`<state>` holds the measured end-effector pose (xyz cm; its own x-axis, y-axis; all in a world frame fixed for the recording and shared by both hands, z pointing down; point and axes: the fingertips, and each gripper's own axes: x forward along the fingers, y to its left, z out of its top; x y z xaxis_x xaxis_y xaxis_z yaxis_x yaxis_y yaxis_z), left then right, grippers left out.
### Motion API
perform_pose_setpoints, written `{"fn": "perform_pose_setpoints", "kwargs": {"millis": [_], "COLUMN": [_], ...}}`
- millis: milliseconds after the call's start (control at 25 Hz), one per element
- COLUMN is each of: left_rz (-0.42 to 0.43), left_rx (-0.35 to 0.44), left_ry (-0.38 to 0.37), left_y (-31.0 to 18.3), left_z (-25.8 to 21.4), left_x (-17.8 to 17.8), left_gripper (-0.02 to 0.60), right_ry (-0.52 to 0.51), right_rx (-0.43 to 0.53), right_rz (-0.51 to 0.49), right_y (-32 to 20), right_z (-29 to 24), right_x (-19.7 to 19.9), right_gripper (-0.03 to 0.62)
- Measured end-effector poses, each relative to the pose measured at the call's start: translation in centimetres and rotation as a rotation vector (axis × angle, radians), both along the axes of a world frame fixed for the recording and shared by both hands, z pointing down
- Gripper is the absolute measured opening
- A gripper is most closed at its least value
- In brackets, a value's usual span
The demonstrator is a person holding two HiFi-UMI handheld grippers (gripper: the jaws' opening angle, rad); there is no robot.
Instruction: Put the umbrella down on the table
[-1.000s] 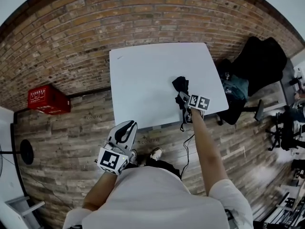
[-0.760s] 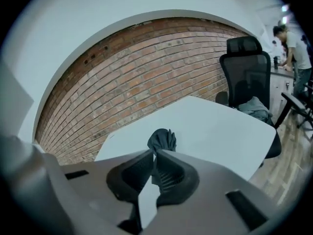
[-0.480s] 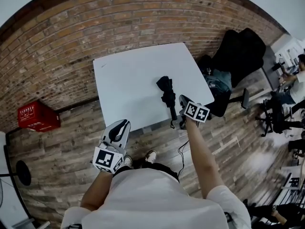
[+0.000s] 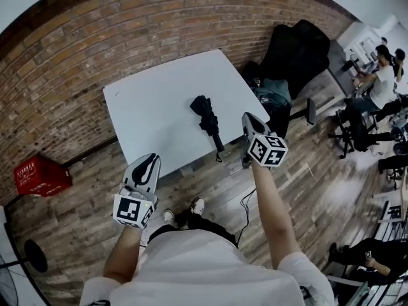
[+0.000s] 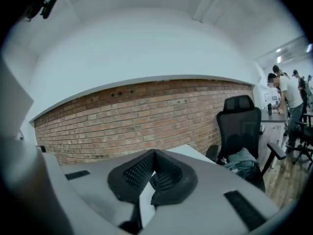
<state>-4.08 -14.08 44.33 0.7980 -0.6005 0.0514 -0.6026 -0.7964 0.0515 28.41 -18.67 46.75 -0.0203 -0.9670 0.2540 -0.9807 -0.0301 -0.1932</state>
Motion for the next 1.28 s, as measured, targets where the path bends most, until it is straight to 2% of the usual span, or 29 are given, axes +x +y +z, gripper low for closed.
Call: {"fn": "perform_pose_setpoints", "kwargs": {"millis": [280,680,840,1280], "left_rz": [0.007,-0.028,-0.056,-0.144], "left_rx": [0.053,0.11,0.122,0.146], "left_ry": [-0.004,0.01,0.011,-0.029], "left_y": [-0.8,-0.1,-0.2,-1.0], "left_z": [-1.4,-4.3,-4.8,-6.2], "left_x": [-1.8,-5.1,-7.0,-11.6], "left_gripper": [0.049,0.049,0.049,0.049], "right_ry": [0.125,0.236,0.318,0.36], "right_rx": [0.138,0.41,0.396,0.299], "right_rz": [-0.072,-0.057,-0.025,0.152], "right_y": [4.1,13.1,15.8,23.3], "right_z": [-7.4,-17.9,-17.8,-15.5], "right_x": [-3.4,-6.3,-6.4,-6.0], "right_gripper": [0.018,0.02,0.018,0.02]}}
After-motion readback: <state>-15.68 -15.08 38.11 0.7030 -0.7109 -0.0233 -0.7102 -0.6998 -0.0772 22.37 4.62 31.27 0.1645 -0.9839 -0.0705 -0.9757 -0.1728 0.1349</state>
